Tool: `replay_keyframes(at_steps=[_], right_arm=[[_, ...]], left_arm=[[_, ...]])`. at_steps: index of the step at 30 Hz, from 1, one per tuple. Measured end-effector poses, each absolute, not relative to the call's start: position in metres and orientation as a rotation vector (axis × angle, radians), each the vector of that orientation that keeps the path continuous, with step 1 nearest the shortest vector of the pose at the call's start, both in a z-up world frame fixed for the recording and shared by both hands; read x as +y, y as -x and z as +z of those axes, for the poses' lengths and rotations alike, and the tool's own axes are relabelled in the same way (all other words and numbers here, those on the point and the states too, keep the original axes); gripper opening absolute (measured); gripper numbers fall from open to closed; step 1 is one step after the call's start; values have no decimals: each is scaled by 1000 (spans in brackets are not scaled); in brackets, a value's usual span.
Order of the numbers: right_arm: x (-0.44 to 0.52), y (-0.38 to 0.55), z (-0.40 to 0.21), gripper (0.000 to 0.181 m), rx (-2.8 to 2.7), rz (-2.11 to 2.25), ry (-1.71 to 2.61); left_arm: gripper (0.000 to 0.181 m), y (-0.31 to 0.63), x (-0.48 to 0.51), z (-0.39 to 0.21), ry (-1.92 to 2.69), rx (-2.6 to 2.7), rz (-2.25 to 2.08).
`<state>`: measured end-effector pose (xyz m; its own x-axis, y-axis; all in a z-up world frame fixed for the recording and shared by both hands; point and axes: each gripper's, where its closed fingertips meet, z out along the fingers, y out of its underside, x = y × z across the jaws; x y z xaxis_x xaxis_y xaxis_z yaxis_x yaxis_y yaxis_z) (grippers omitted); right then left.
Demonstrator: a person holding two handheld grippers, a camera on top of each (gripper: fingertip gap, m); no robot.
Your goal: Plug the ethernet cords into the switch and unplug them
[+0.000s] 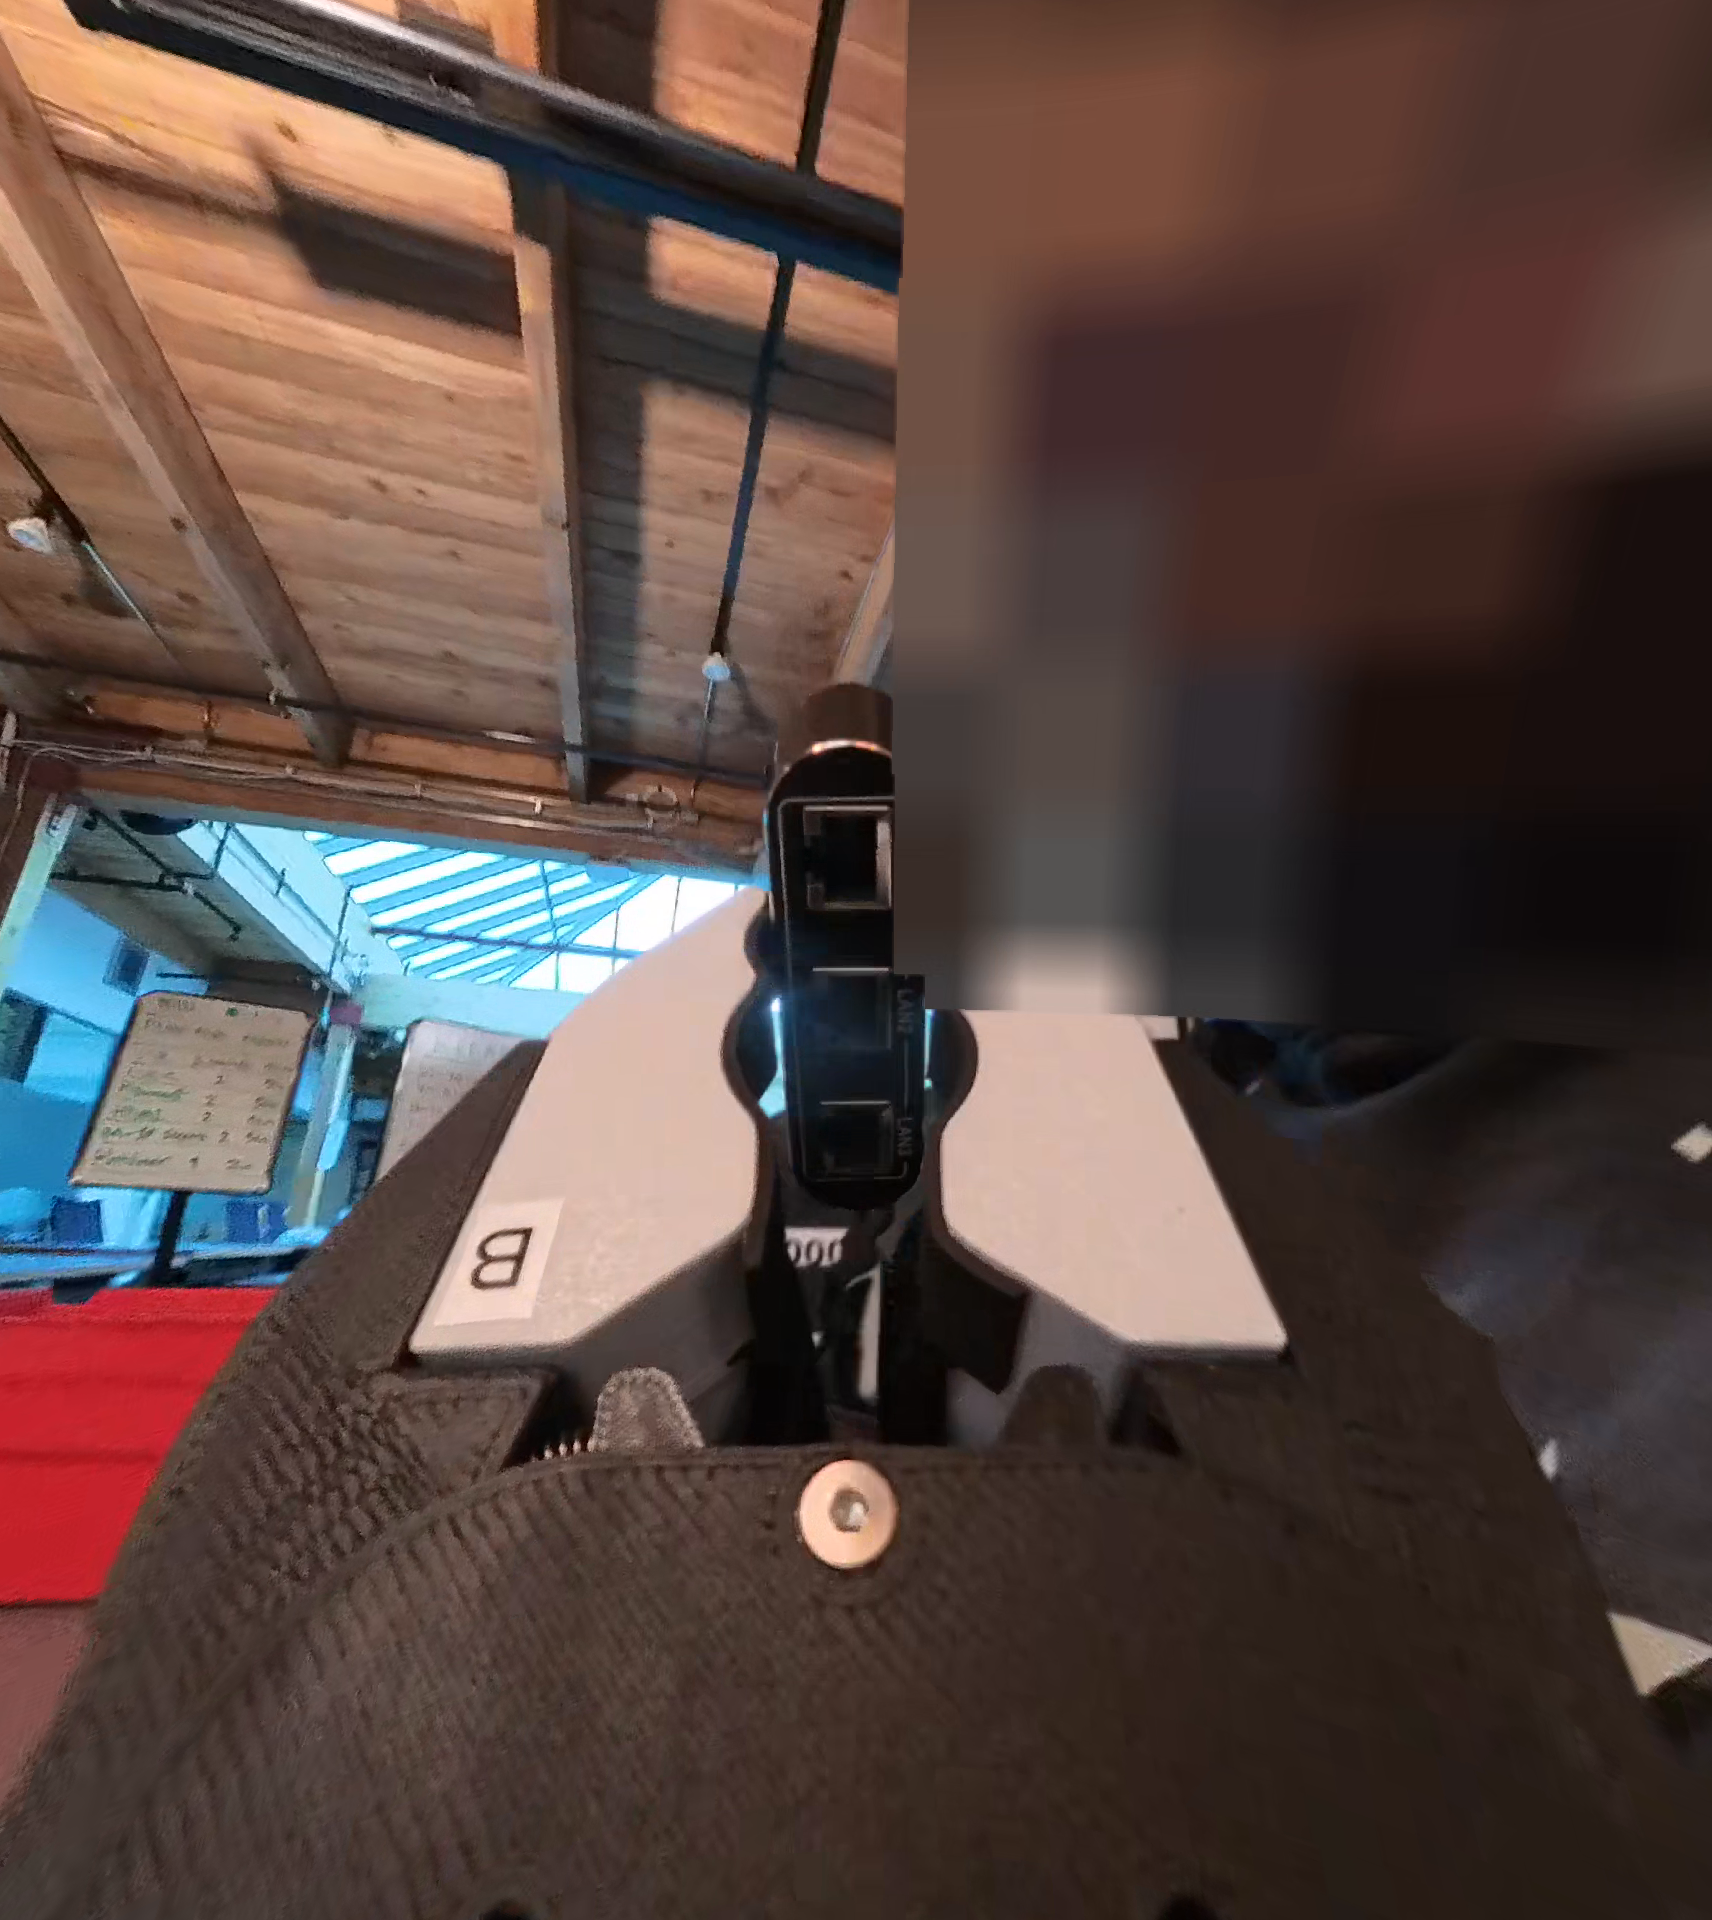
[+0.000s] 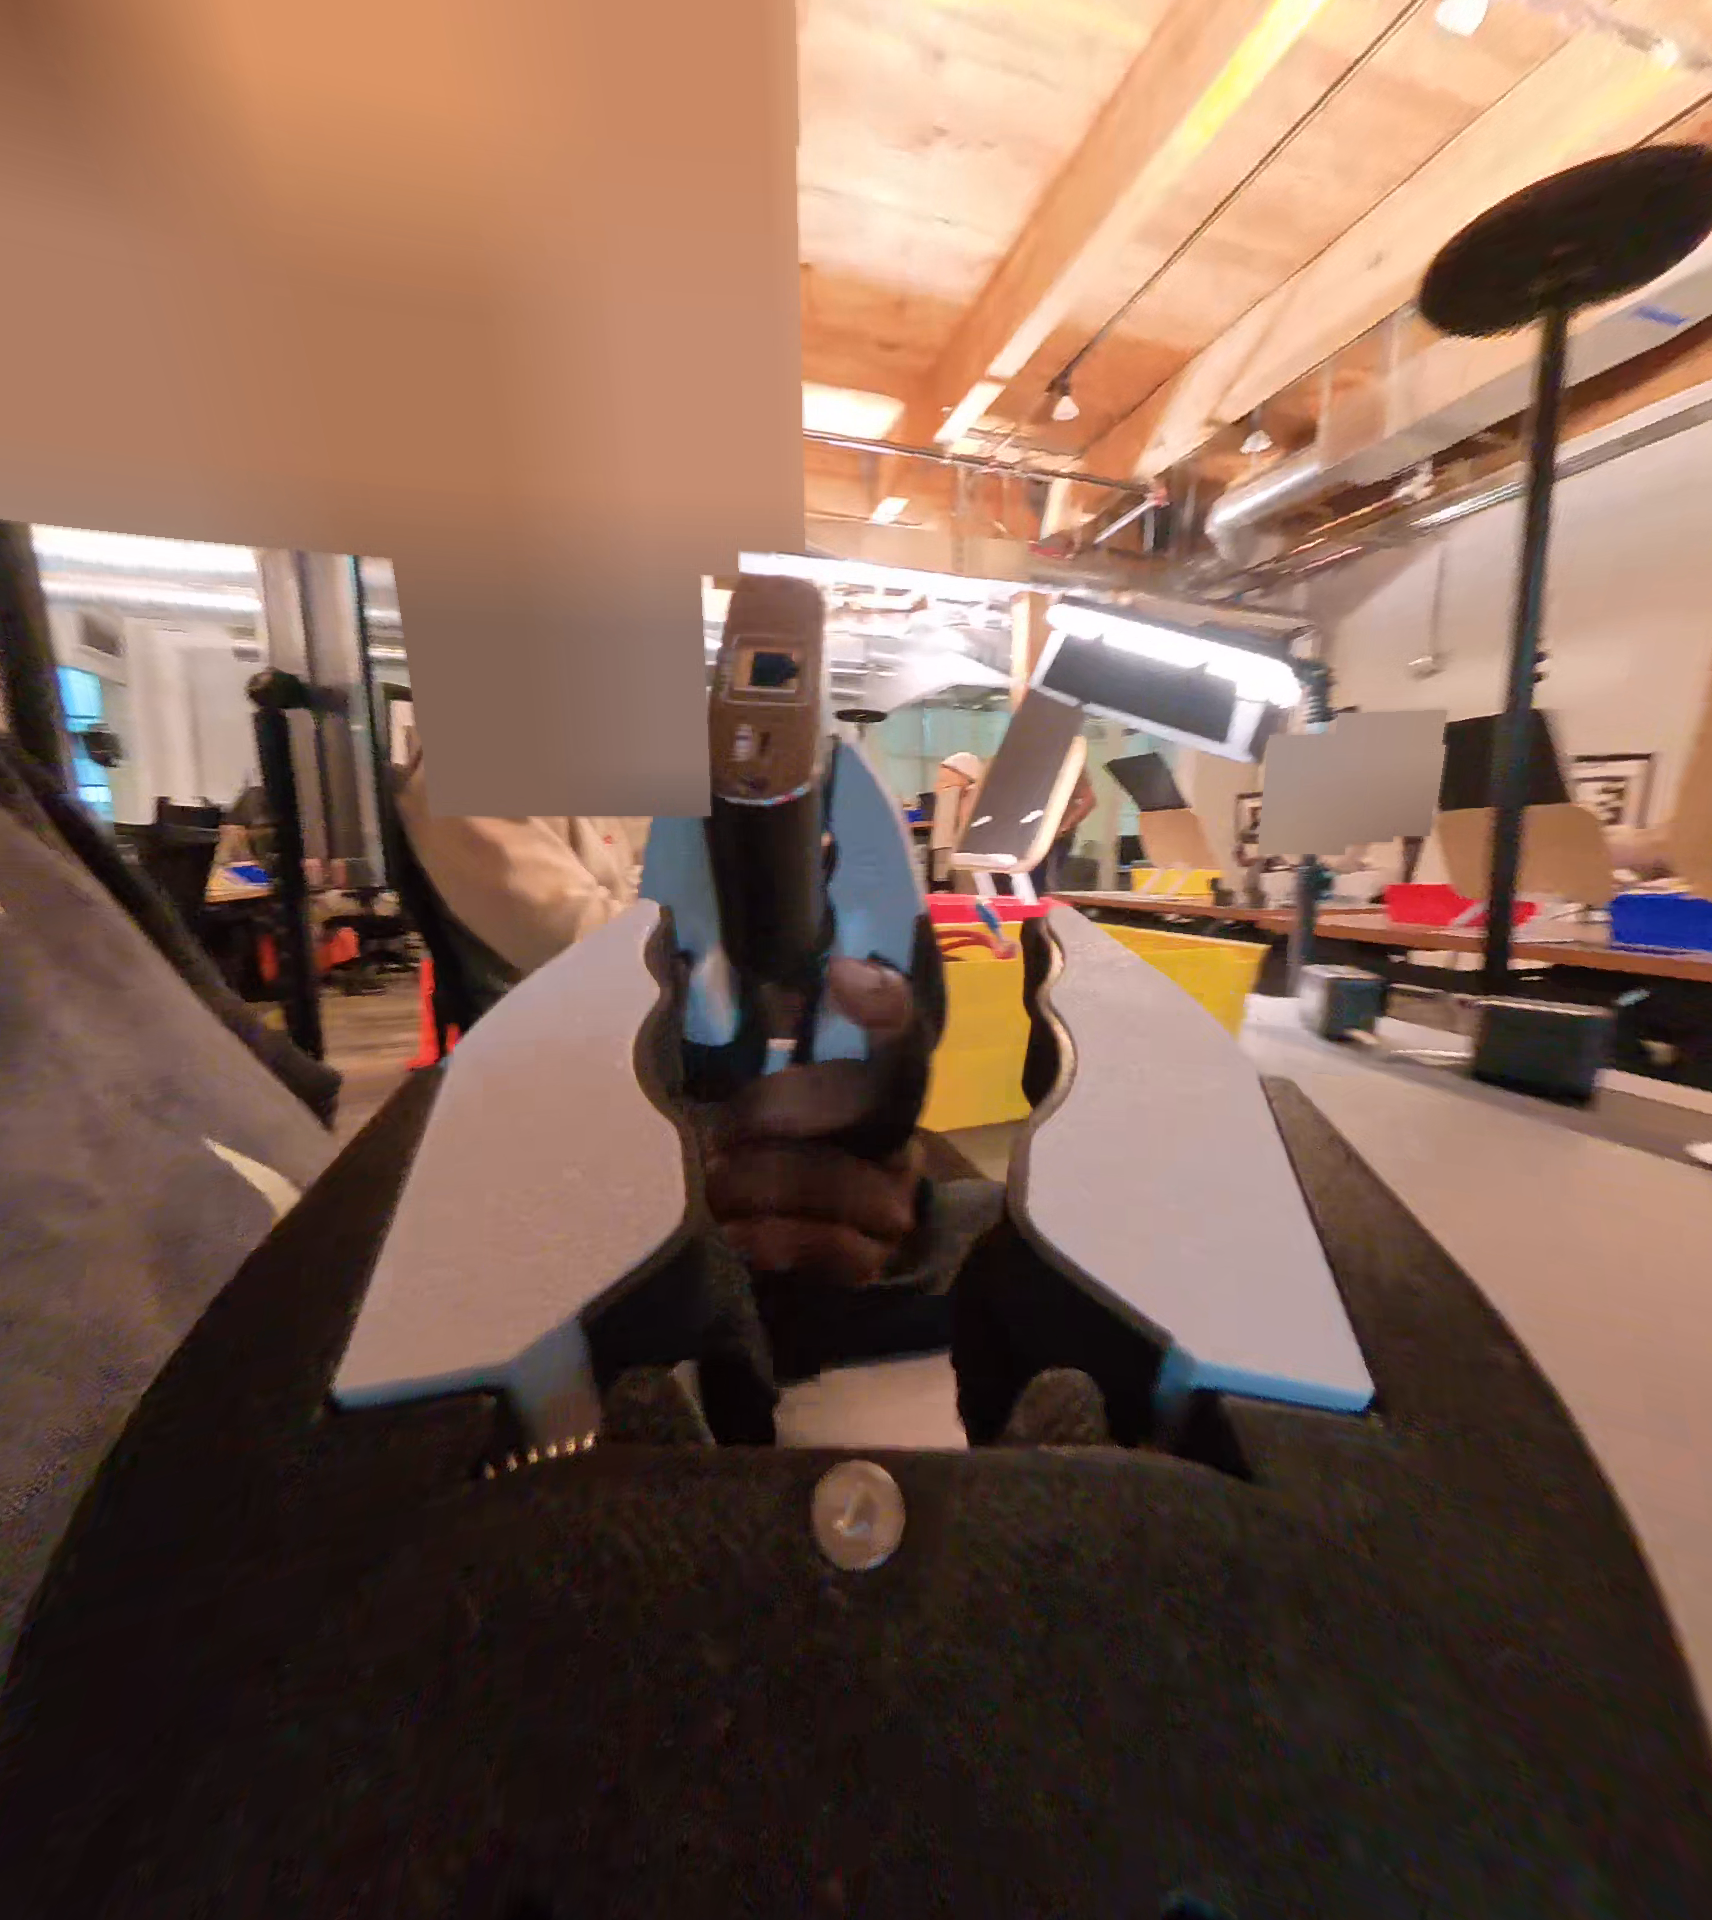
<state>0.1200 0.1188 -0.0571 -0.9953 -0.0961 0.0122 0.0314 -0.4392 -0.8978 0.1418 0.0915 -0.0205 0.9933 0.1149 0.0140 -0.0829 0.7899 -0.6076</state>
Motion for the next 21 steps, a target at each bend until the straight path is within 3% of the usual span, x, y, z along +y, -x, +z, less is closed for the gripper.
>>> replay_keyframes(at_steps=[1,7,18,21], right_arm=[[114,-126,-59,62,1617,-2572,113],[117,-132,-52,24,1540,-2634,138],[137,-107,-52,23,1381,-2515,32],[134,-107,-56,23,1344,-2515,10]], left_arm=[[24,-142,98,-23,690,-52,127],[24,-134,119,-36,841,-85,221],[33,-108,135,-61,1087,-237,340],[25,-107,139,-60,1078,-260,318]])
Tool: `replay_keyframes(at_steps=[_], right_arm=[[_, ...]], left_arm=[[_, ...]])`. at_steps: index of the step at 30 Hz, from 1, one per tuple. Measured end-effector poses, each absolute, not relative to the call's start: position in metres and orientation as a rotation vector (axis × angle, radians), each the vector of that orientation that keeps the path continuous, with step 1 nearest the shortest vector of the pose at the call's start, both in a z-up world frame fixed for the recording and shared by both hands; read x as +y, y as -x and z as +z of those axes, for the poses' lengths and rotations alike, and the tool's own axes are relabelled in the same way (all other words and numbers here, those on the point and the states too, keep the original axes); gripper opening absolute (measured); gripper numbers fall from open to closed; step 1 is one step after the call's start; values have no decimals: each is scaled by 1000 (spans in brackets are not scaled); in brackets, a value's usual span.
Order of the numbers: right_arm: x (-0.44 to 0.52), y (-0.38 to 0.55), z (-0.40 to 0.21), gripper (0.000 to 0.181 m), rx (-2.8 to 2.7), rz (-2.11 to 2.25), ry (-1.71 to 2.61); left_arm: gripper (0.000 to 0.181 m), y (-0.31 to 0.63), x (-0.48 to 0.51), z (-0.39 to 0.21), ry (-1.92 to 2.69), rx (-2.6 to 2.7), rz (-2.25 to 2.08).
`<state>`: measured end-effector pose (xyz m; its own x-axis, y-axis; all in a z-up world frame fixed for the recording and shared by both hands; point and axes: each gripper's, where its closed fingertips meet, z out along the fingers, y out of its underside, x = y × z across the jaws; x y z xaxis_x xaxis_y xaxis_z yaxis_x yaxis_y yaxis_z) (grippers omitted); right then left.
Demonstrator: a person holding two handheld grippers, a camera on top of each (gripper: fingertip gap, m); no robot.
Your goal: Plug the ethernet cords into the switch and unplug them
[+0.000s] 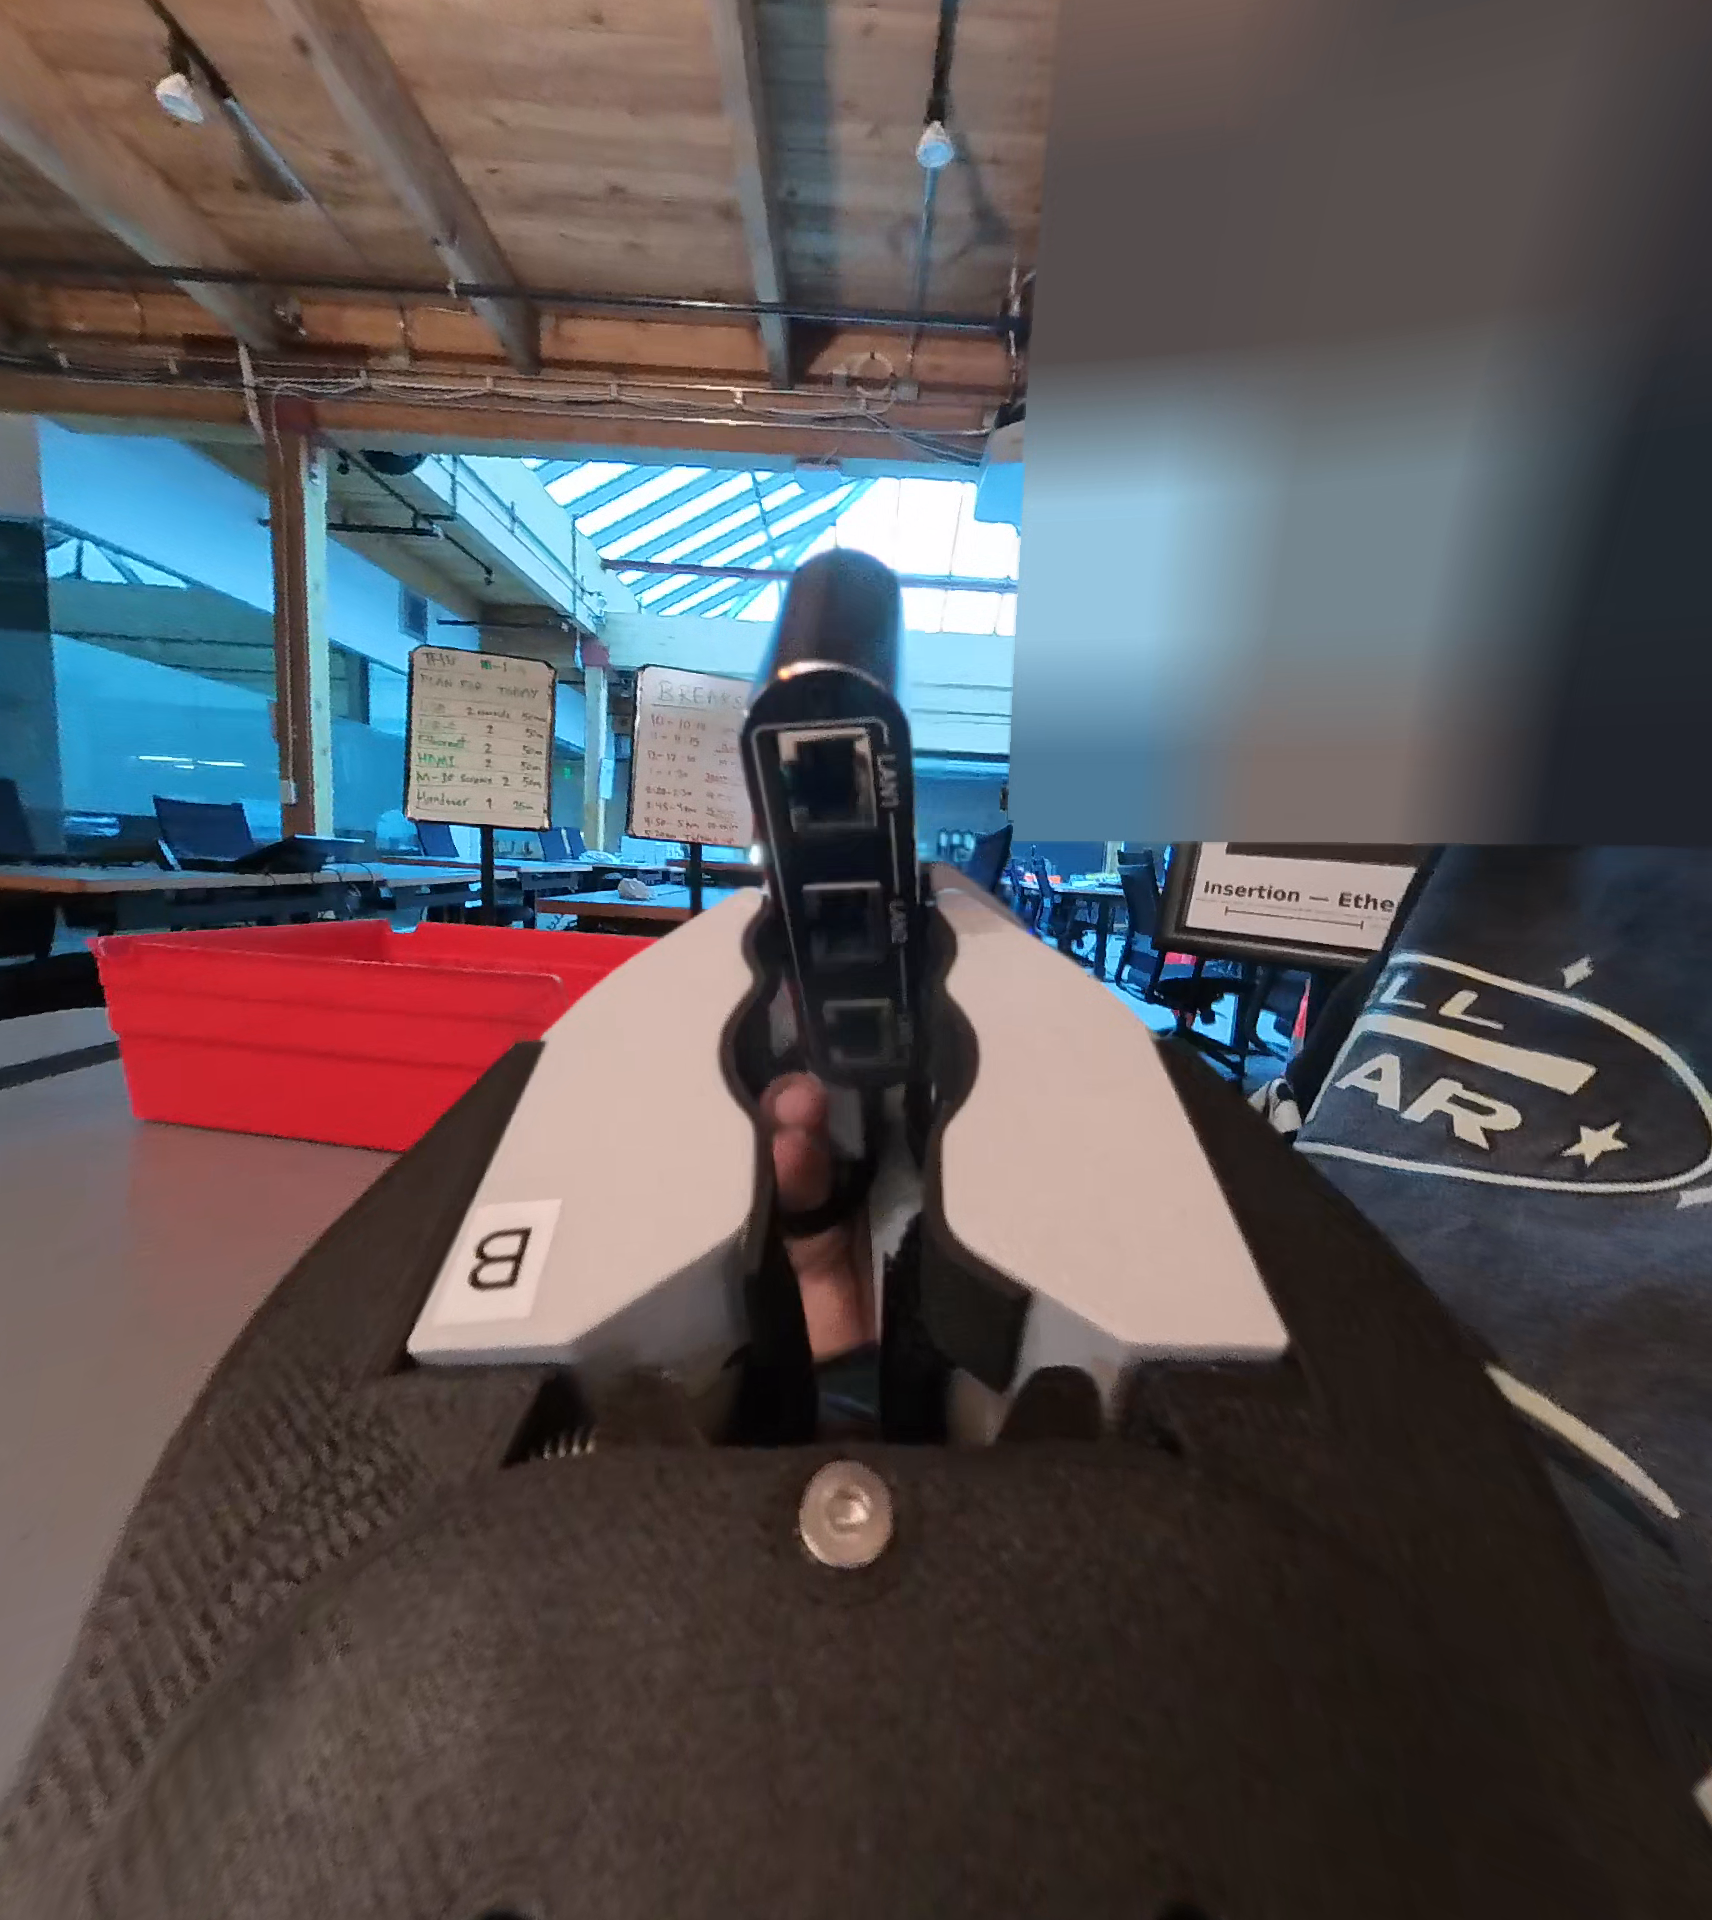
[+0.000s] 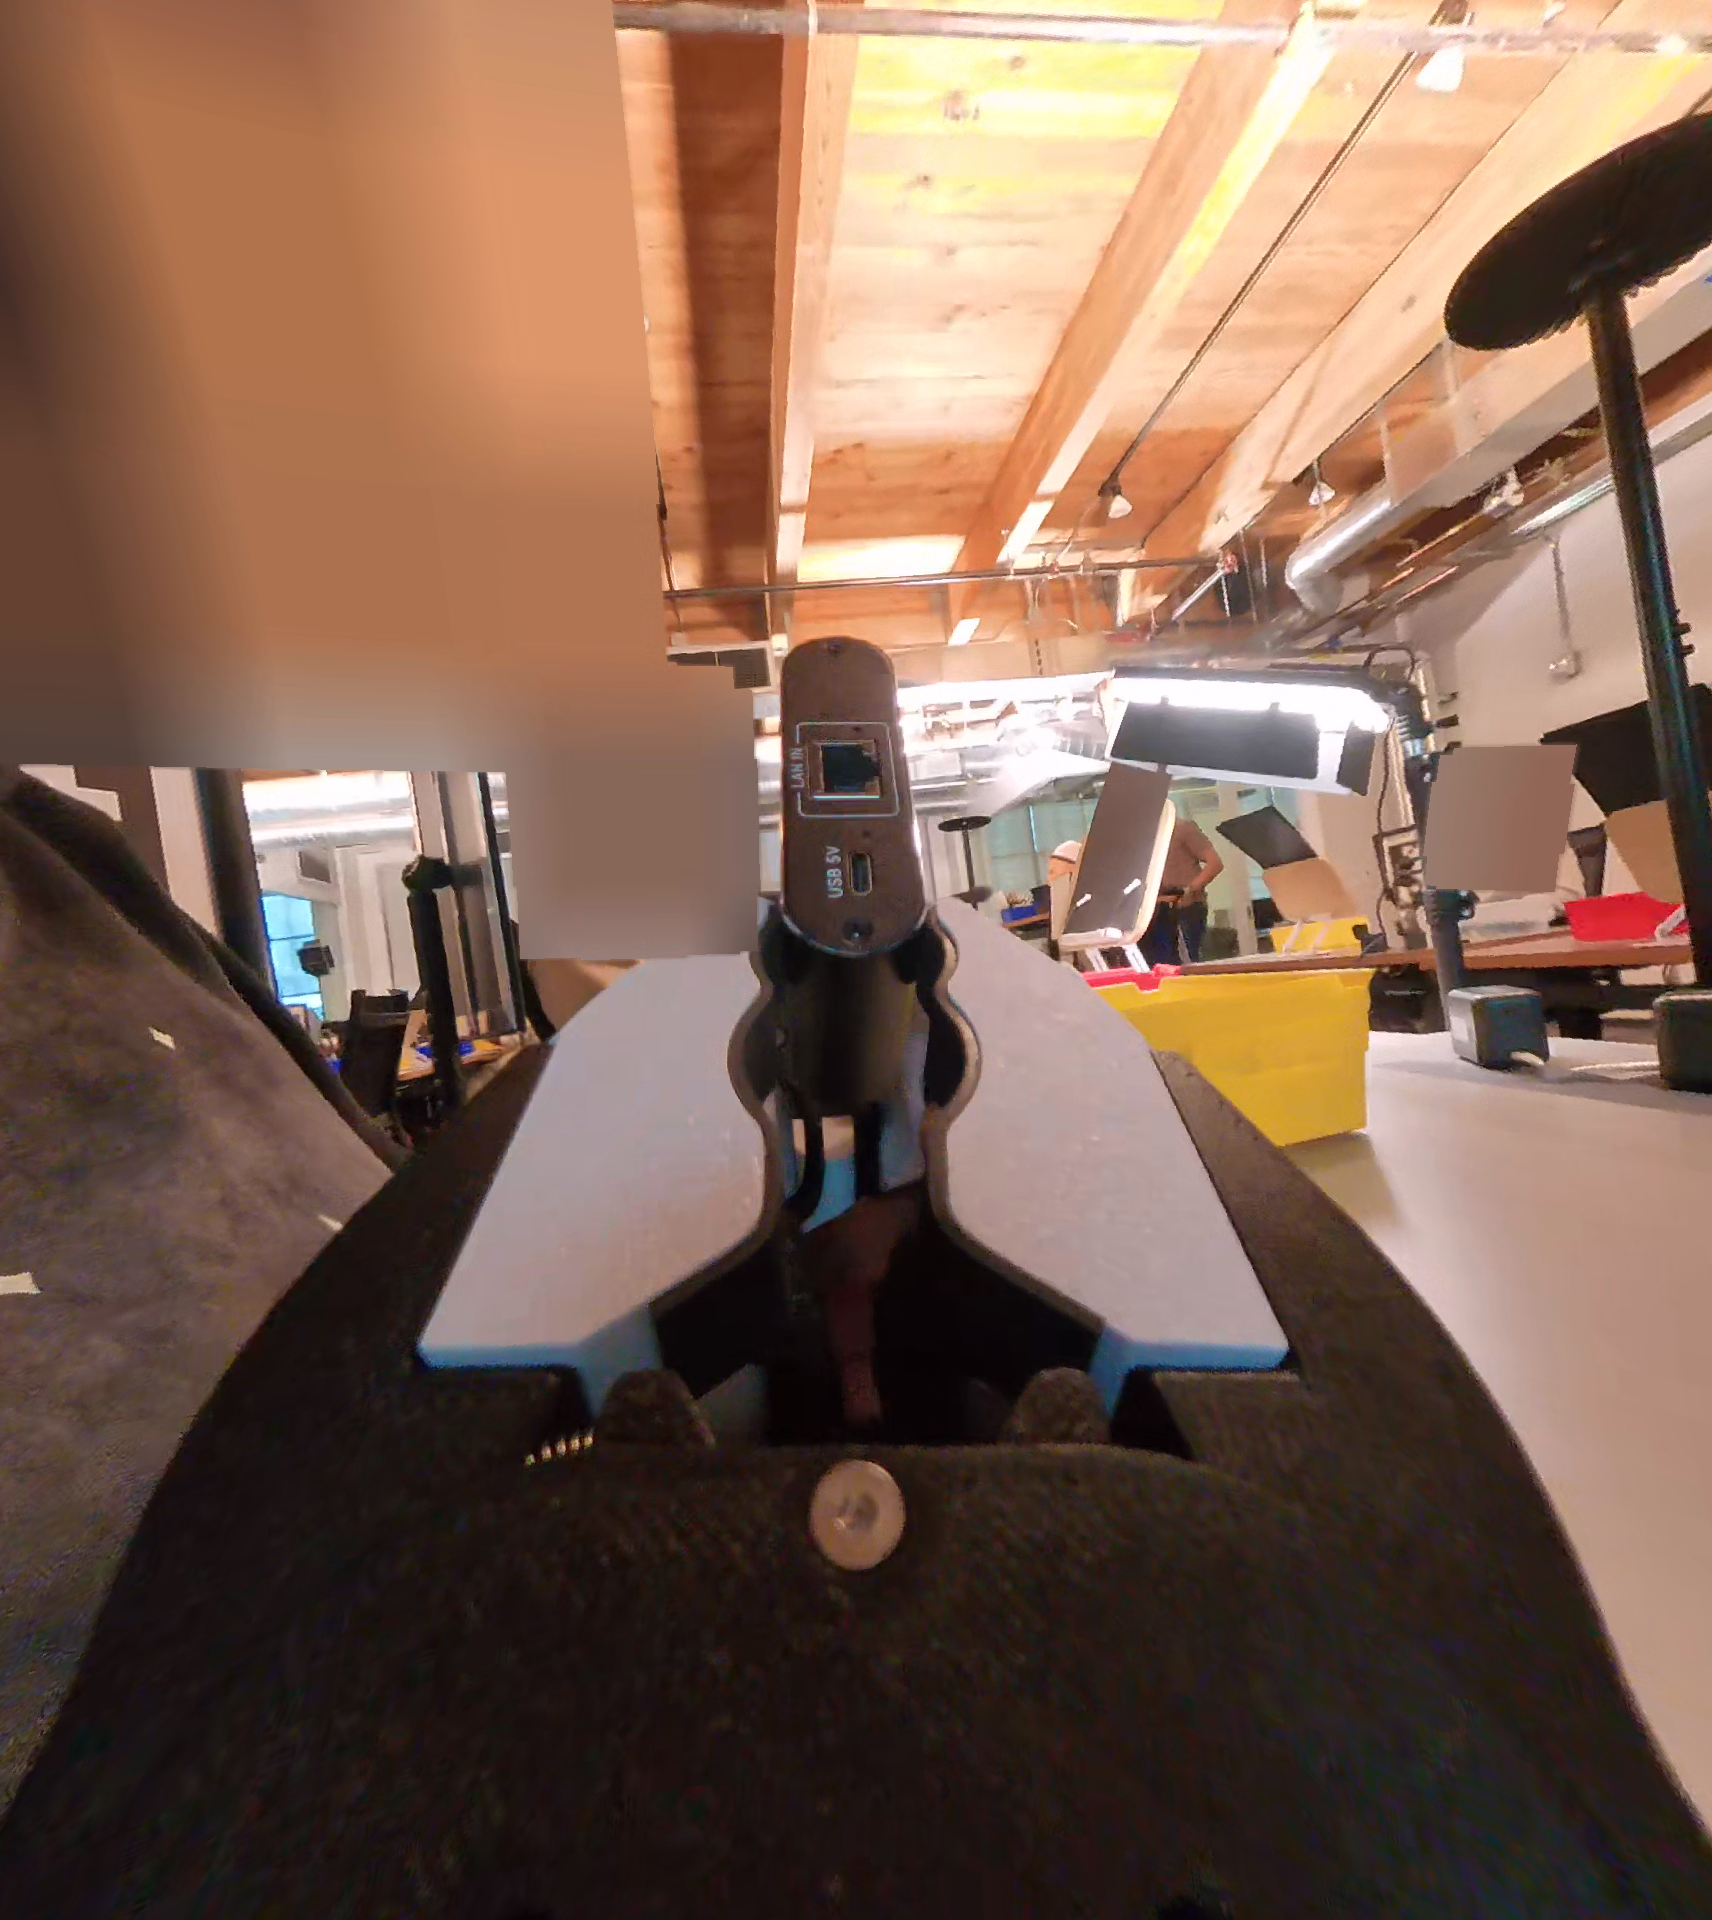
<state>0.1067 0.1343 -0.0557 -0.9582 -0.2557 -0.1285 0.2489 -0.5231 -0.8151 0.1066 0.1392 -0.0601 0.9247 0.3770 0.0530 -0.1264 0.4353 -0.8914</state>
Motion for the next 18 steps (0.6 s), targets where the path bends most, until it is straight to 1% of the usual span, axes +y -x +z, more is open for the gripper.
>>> replay_keyframes(at_steps=[3,6,7,10,13,15,18], right_arm=[[130,-102,-61,26,1418,-2514,-10],[126,-80,-79,32,1723,-2548,-23],[128,-71,-85,38,1860,-2581,18],[136,-62,-88,52,2169,-2658,292],[136,-65,-94,69,2434,-2553,585],[132,-72,-103,76,2591,-2384,797],[122,-83,-117,75,2741,-2133,1058]], left_arm=[[24,-104,136,-62,1116,-273,353],[24,-89,126,-72,1315,-346,566],[24,-82,120,-80,1438,-392,653],[24,-66,90,-110,1860,-542,953],[24,-64,64,-130,2207,-564,1221],[24,-68,62,-140,2349,-540,1268],[24,-75,79,-152,2440,-458,1204]])
